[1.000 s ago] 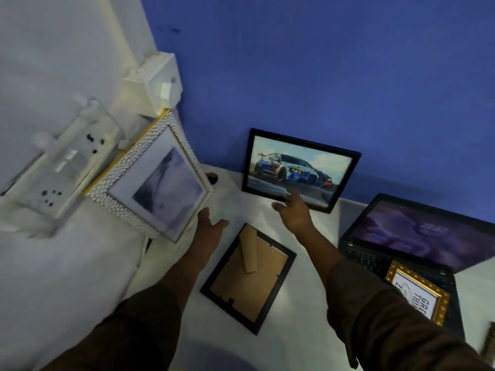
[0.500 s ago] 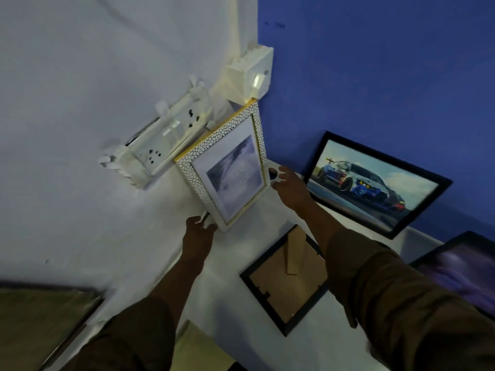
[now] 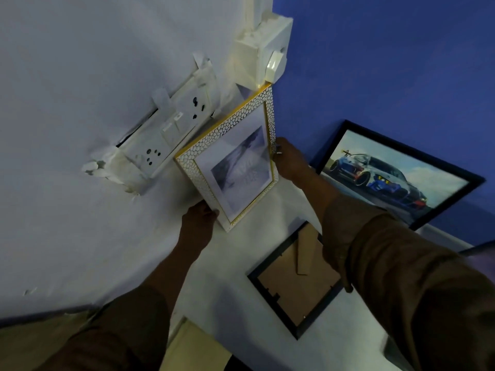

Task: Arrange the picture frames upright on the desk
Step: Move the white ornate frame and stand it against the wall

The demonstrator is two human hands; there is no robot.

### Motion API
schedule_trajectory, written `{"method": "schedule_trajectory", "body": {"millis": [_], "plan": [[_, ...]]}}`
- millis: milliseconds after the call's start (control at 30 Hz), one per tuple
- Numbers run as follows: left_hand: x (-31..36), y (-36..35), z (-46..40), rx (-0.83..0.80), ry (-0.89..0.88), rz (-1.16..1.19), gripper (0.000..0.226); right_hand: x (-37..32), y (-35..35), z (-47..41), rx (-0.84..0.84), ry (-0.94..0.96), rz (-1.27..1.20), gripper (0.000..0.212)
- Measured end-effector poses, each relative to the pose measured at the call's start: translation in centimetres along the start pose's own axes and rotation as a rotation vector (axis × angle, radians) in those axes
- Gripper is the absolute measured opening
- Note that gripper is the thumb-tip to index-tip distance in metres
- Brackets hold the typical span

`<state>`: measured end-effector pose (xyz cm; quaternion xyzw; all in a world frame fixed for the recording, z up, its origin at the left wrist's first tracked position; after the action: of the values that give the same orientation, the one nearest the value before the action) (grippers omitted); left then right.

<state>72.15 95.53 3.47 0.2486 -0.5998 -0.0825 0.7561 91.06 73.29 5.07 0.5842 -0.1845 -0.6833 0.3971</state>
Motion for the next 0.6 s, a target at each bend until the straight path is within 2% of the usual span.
{"method": "schedule_trajectory", "body": {"millis": [67,167,333,467,600], "plan": [[0.7,1.0,1.0,0.039,0.02,-0.039,0.022,0.4,0.3,0.5,0.024,0.002,0.009,0.029],[0.5,1.1,2.3,0.029,0.038,0.033,0.023,1.3,1.1,2.2,0.045,-0.006,-0.001,0.03],[2.8,1.3,4.9,0.03,0.001,0.279,0.016,4.7,2.9,6.8,0.06,-0.11,-0.161,0.028],[8.6,0.9,7.4,0.045,-0.148,0.33,0.018,7.1,5.2,12.2,0.042,-0.157,-0.344,0.023],[15.4,-1.9,10.5,0.001,-0.188,0.434,0.016,11.0,9.3,20.1,0.064,-0.153,-0.419,0.017]]}}
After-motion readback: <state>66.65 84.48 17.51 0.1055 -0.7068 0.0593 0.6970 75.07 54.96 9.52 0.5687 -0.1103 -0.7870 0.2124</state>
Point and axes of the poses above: each hand's wrist, its own z-axis away from the middle knuckle, its own y-axis out of the back of the hand, x = y × z, the point moved 10 cm from there along -z, towards the middle knuckle, and after that the axes turned 11 degrees about z, right-handed, at the moved point
